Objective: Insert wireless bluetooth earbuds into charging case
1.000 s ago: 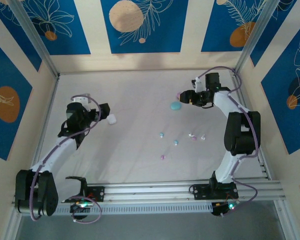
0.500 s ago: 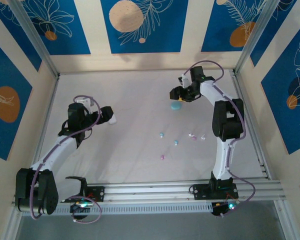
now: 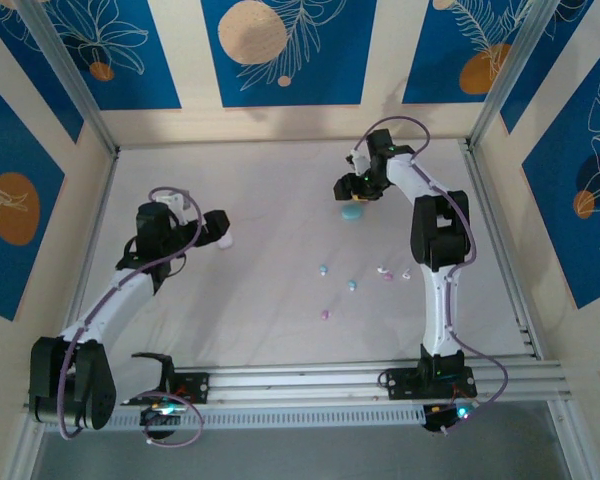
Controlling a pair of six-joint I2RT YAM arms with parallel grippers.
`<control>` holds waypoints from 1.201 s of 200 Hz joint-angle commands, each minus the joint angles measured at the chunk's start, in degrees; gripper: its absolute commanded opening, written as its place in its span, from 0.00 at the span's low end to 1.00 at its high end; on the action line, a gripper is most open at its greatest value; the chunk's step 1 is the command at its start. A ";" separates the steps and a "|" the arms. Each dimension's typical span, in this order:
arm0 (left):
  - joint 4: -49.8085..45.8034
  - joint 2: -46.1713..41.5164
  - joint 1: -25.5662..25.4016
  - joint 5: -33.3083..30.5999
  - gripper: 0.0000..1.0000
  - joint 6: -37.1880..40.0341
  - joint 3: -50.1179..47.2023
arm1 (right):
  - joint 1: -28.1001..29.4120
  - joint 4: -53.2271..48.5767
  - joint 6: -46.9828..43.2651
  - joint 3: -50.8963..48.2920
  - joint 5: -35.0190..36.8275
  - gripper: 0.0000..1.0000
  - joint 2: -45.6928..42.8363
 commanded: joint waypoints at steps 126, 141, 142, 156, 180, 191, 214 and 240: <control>2.47 14.14 -18.80 2.49 1.00 0.92 10.13 | 0.80 -5.09 -6.61 -7.03 -5.83 0.64 -5.90; 2.68 14.96 -19.31 2.45 1.00 0.93 10.73 | 0.97 -4.68 -6.84 -8.56 -6.29 0.64 -7.30; 2.71 15.01 -19.29 2.43 1.00 0.92 10.72 | 0.98 -4.59 -6.84 -8.65 -6.28 0.64 -7.37; 3.06 15.48 -19.41 2.46 1.00 0.83 11.05 | 1.11 -3.43 -7.18 -10.05 -5.80 0.64 -8.40; 3.08 15.78 -19.50 2.58 1.00 0.83 11.44 | 1.87 -1.15 -7.36 -11.42 0.26 0.65 -8.50; 3.00 15.68 -19.50 2.49 1.00 0.84 11.51 | 2.56 -0.13 -7.67 -11.85 3.89 0.66 -8.36; 2.74 15.38 -19.53 2.02 1.00 0.83 11.37 | 4.00 1.31 -7.96 -12.78 8.46 0.71 -8.33; 2.56 15.06 -19.49 1.60 1.00 0.83 11.07 | 4.92 1.89 -6.47 -13.20 11.80 0.74 -7.73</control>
